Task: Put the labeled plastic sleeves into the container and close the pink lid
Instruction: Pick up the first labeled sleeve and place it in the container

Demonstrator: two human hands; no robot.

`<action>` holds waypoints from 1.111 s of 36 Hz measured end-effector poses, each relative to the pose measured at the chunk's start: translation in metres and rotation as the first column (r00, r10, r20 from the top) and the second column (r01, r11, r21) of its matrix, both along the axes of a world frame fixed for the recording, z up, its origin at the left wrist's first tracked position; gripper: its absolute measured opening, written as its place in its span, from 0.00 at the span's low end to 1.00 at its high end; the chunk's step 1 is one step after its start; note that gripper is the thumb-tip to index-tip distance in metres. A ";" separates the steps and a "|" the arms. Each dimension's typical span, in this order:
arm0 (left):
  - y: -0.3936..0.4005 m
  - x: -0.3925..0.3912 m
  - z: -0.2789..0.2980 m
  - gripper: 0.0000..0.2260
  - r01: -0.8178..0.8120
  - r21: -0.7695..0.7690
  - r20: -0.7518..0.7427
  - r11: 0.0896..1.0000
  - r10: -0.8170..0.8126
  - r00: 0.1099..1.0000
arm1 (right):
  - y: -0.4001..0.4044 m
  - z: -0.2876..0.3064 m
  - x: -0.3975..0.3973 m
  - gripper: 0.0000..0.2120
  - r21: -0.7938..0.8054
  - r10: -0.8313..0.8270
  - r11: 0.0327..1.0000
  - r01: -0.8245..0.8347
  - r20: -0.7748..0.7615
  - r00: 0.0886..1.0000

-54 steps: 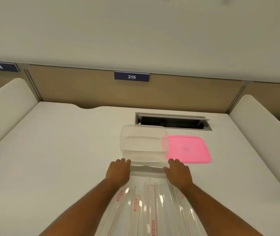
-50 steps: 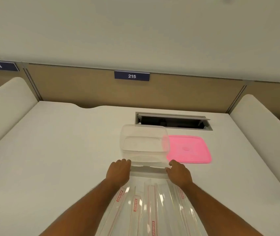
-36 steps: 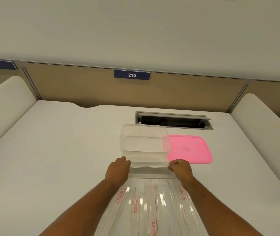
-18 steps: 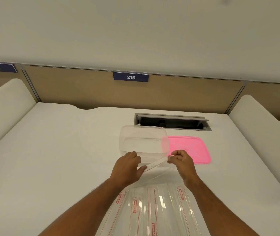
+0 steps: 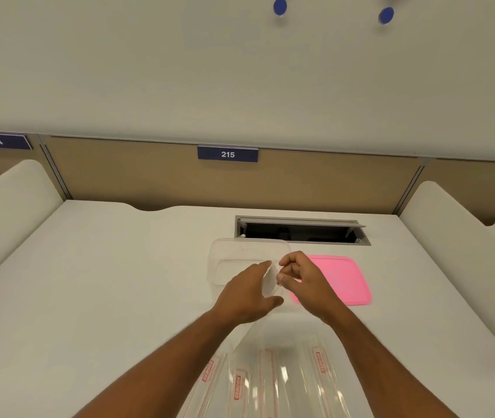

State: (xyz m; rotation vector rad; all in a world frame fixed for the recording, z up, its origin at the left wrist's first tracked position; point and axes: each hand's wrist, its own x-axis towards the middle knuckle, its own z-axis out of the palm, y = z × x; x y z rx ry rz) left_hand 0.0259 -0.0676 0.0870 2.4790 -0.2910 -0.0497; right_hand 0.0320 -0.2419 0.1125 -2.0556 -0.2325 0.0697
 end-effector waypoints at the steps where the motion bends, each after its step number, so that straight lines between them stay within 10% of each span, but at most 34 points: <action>1: 0.001 0.001 0.003 0.38 -0.009 -0.022 -0.004 1.000 0.009 1.000 | 0.002 0.004 0.001 0.10 -0.017 0.021 1.000 -0.021 0.016 1.000; 13: 0.015 0.008 0.040 0.29 -0.249 -0.310 -0.010 0.917 0.259 0.966 | 0.022 0.033 0.004 0.15 -0.002 0.052 0.999 -0.053 0.175 0.983; 29: 0.031 0.018 0.047 0.16 -0.561 -0.696 -0.414 0.448 0.388 0.823 | 0.018 0.004 -0.001 0.42 -0.326 0.010 0.944 -0.049 -0.119 0.993; 40: 0.035 0.015 0.041 0.28 -0.726 -0.653 -0.662 0.213 0.304 0.685 | 0.027 0.001 -0.007 0.39 -0.708 0.115 0.702 0.073 0.214 0.970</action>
